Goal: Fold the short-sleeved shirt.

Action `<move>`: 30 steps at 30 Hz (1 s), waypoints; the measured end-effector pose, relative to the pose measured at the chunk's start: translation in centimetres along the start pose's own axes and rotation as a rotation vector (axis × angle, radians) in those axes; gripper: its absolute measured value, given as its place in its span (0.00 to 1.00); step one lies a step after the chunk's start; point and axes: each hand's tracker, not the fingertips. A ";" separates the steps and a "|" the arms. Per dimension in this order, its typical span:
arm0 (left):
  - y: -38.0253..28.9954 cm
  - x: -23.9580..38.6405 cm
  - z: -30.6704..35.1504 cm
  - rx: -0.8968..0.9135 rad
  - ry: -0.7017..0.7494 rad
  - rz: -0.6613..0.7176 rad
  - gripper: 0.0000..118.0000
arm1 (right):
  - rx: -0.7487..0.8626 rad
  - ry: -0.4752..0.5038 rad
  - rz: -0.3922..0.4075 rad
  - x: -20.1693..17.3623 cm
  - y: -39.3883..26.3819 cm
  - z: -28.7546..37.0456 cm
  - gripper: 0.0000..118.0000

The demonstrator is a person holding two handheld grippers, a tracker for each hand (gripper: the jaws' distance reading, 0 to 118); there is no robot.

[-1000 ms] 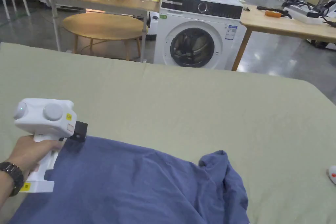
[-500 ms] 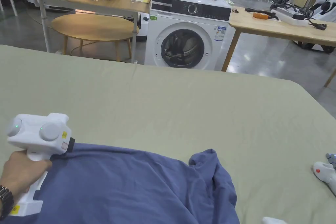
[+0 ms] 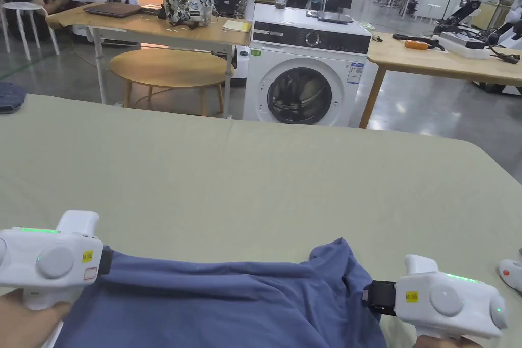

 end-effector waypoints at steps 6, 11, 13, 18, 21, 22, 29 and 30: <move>-1.6 -0.8 0.7 -0.009 0.001 0.031 0.00 | -0.113 -0.022 -0.030 1.3 0.4 -4.5 0.58; -2.2 -0.8 1.1 -0.011 0.012 0.024 0.00 | -0.089 -0.086 0.129 -0.7 -0.1 -3.2 0.00; -2.2 -0.9 1.1 -0.011 0.013 0.026 0.00 | -0.078 -0.081 0.116 -0.9 -0.2 -2.4 0.00; -1.7 -1.0 3.6 0.035 0.028 0.019 0.00 | 0.035 -0.065 0.126 -1.3 0.1 1.7 0.00; -0.3 -2.1 5.5 0.078 0.036 0.035 0.00 | 0.173 -0.122 0.162 -1.4 1.1 5.1 0.00; 0.0 -2.1 6.7 0.104 0.040 0.034 0.00 | 0.202 -0.122 0.155 -1.4 1.6 6.3 0.00; 4.3 -2.3 13.7 0.248 0.052 -0.003 0.00 | 0.416 -0.108 0.213 -1.7 6.9 12.9 0.00; 4.9 -2.2 14.7 0.267 0.059 -0.010 0.00 | 0.459 -0.106 0.218 -2.0 7.4 14.2 0.00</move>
